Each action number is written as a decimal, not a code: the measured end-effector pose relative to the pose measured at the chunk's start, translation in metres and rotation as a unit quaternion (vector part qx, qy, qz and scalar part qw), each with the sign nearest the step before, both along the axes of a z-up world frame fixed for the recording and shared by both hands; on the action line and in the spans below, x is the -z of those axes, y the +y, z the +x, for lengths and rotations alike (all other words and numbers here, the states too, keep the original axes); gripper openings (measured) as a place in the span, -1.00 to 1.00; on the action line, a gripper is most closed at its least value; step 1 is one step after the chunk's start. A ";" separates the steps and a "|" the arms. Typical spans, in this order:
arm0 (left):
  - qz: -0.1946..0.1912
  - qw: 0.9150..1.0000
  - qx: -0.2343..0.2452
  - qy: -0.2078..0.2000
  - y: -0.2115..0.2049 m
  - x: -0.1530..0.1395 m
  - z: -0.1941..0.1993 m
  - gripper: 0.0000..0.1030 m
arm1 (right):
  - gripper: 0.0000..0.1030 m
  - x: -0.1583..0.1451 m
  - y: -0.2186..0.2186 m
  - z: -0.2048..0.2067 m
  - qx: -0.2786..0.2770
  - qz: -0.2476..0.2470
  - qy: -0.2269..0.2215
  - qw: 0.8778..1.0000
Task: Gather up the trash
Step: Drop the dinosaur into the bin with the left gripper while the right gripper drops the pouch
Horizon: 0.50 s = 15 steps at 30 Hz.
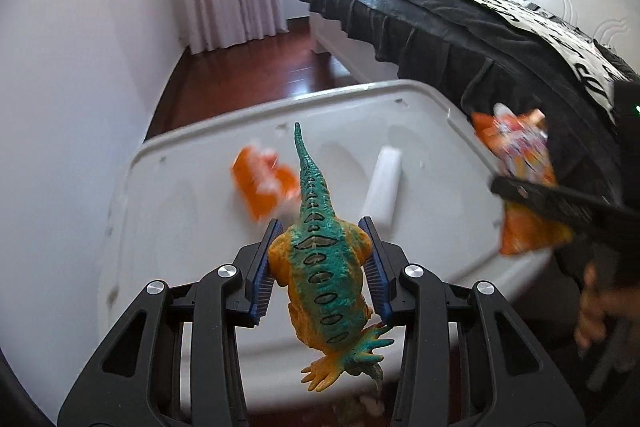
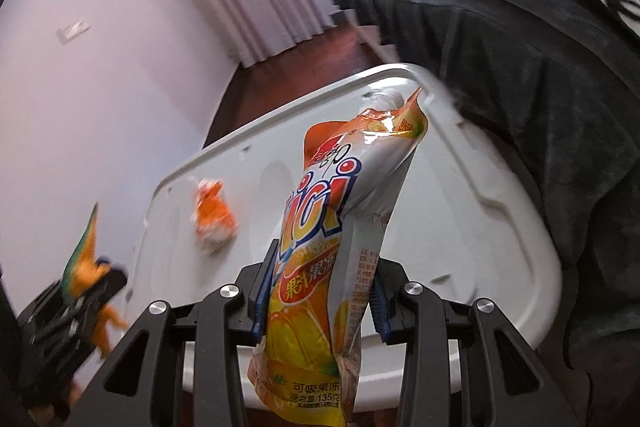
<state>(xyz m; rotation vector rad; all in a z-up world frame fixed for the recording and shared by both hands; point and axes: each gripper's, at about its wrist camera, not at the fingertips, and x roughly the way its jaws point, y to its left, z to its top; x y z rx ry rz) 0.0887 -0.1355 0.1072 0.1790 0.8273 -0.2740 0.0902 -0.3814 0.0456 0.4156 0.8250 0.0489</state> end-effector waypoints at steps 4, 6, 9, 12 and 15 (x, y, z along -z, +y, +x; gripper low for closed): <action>-0.006 1.000 -0.028 0.009 0.024 0.010 -0.045 -0.25 | -0.25 -0.005 0.028 -0.017 -0.037 -0.018 -0.026 0.999; -0.007 0.999 -0.043 0.020 0.036 0.021 -0.068 -0.25 | -0.25 -0.004 0.048 -0.033 -0.062 -0.036 -0.039 0.997; -0.017 0.997 -0.066 0.039 0.053 0.041 -0.096 -0.25 | -0.25 0.012 0.080 -0.063 -0.104 -0.048 -0.035 0.993; -0.020 0.994 -0.087 0.059 0.066 0.070 -0.120 -0.25 | -0.25 0.036 0.111 -0.100 -0.139 -0.076 -0.022 0.987; -0.043 0.987 -0.115 0.101 0.080 0.108 -0.139 -0.25 | -0.25 0.060 0.135 -0.131 -0.167 -0.099 0.003 0.981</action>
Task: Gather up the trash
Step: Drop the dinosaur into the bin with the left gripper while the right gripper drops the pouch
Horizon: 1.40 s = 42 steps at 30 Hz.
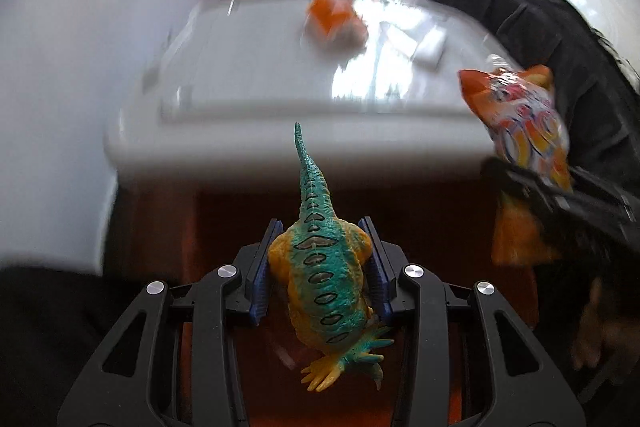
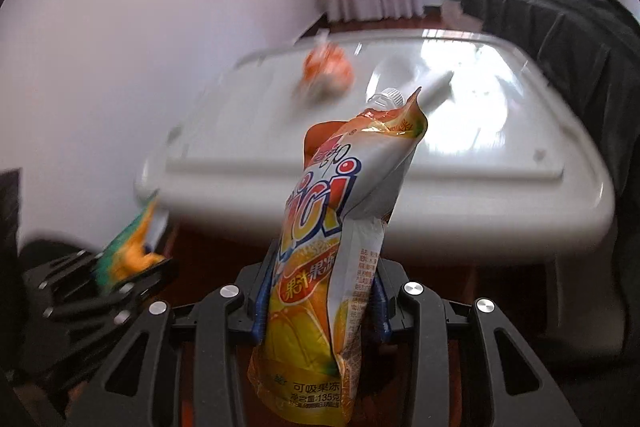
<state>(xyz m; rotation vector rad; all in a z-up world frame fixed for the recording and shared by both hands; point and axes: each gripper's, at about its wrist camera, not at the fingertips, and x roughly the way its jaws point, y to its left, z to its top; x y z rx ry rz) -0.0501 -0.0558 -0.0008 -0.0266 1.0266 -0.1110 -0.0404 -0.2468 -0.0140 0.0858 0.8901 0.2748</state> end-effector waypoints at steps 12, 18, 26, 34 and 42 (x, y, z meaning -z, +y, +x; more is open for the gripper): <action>0.013 0.992 -0.014 0.128 0.011 0.095 0.006 -0.25 | -0.25 0.078 0.033 -0.038 -0.019 -0.098 0.099 0.990; 0.021 0.991 -0.004 0.131 0.004 0.097 0.007 -0.25 | -0.23 0.090 0.022 -0.034 -0.003 -0.096 0.129 0.987; 0.024 0.991 -0.022 0.133 0.008 0.096 0.014 0.52 | 0.49 0.084 0.005 -0.035 0.038 -0.096 0.121 0.987; 0.019 0.991 -0.029 0.127 0.010 0.092 0.017 0.53 | 0.49 0.073 -0.023 -0.038 0.093 -0.063 0.112 0.987; 0.016 0.996 -0.016 0.086 0.005 0.077 0.004 0.53 | 0.49 0.024 -0.035 0.004 0.121 -0.014 0.069 0.990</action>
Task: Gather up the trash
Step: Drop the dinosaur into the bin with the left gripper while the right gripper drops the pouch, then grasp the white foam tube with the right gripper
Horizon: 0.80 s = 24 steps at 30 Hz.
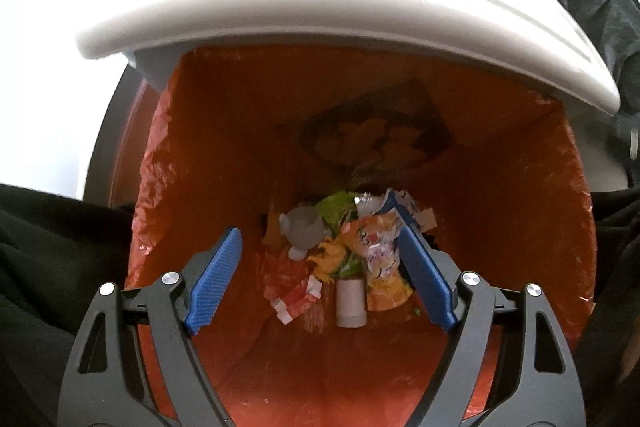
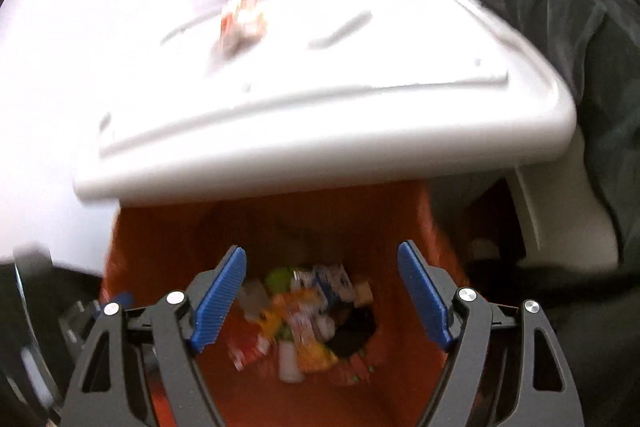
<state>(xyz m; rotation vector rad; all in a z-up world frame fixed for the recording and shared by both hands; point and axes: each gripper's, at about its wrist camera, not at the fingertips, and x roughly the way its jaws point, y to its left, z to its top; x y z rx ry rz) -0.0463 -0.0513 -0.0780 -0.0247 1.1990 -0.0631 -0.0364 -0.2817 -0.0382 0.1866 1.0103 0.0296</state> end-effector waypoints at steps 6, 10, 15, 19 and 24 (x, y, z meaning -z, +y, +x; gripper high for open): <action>0.014 0.998 0.021 -0.050 -0.012 -0.019 -0.005 0.53 | 0.49 -0.042 -0.024 0.092 0.039 0.008 -0.018 0.999; 0.022 0.997 0.026 -0.072 -0.014 -0.028 -0.008 0.60 | 0.49 -0.047 -0.028 0.170 0.071 0.006 0.004 0.997; 0.031 0.997 0.020 -0.075 -0.012 -0.033 -0.008 0.63 | 0.49 -0.027 -0.021 0.253 0.120 0.005 0.054 0.991; 0.040 0.995 0.021 -0.090 -0.012 -0.039 -0.008 0.63 | 0.30 -0.006 -0.016 0.282 0.149 -0.025 0.089 0.984; 0.049 0.993 0.034 -0.102 -0.018 -0.044 -0.010 0.63 | -0.29 0.007 0.009 0.284 0.135 -0.127 0.074 0.980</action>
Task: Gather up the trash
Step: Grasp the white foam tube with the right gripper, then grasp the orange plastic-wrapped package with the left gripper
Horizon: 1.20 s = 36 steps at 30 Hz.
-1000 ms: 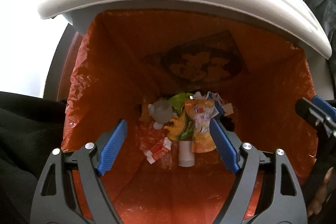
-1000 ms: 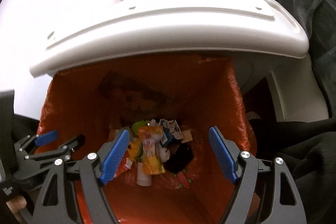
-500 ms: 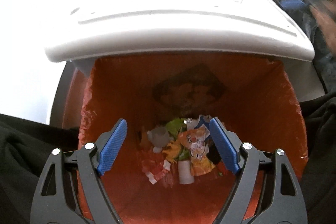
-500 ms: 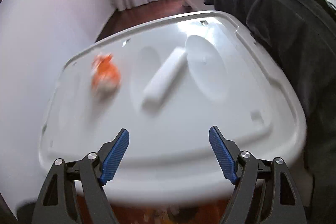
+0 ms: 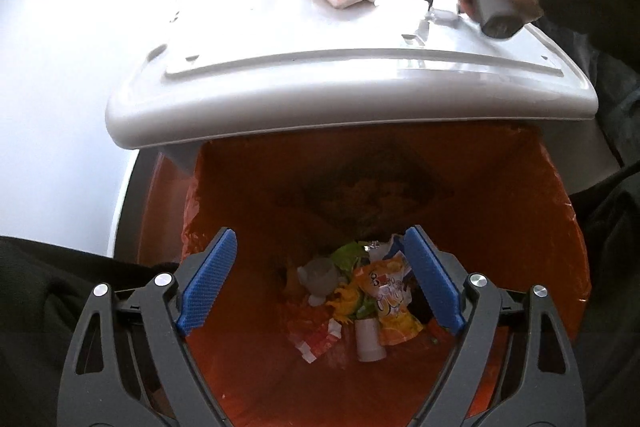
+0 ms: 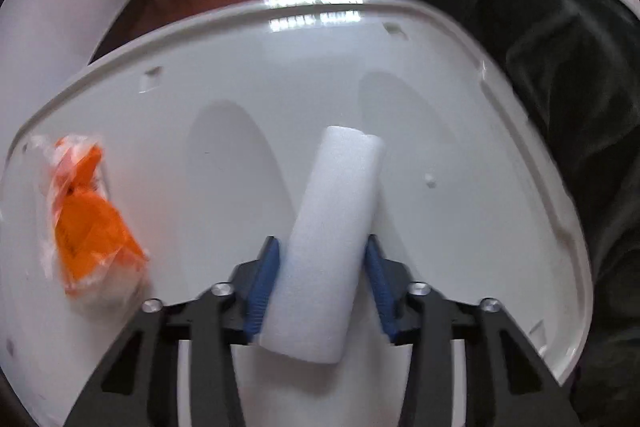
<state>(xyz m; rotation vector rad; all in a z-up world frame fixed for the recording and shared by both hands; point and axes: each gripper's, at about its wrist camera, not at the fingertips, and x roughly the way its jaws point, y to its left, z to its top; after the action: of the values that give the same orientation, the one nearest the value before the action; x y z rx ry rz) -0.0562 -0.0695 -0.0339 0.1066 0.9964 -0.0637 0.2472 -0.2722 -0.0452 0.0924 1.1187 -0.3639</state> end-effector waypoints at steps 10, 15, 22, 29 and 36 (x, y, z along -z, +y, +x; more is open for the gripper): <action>-0.006 1.000 -0.005 -0.004 0.001 0.001 -0.003 0.63 | -0.63 -0.016 -0.013 -0.043 -0.059 0.051 -0.012 0.997; -0.009 1.000 -0.004 -0.007 0.002 0.003 -0.003 0.63 | -0.63 -0.053 -0.029 -0.099 -0.127 0.060 -0.057 0.988; -0.001 1.000 0.002 -0.029 -0.004 -0.006 -0.001 0.63 | -0.62 -0.088 -0.040 -0.159 -0.178 0.078 -0.175 0.965; -0.007 0.998 0.006 -0.069 -0.014 -0.051 0.037 0.63 | -0.62 -0.113 -0.064 -0.164 -0.193 0.163 -0.229 0.940; -0.072 0.995 -0.024 -0.061 -0.025 -0.083 0.154 0.63 | -0.60 -0.118 -0.080 -0.165 -0.161 0.188 -0.227 0.942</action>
<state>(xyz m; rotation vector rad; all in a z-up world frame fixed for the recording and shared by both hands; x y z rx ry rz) 0.0974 -0.0948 0.0487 -0.0446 0.8701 -0.0834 0.0826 -0.3521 0.0730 0.3108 0.7132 0.1679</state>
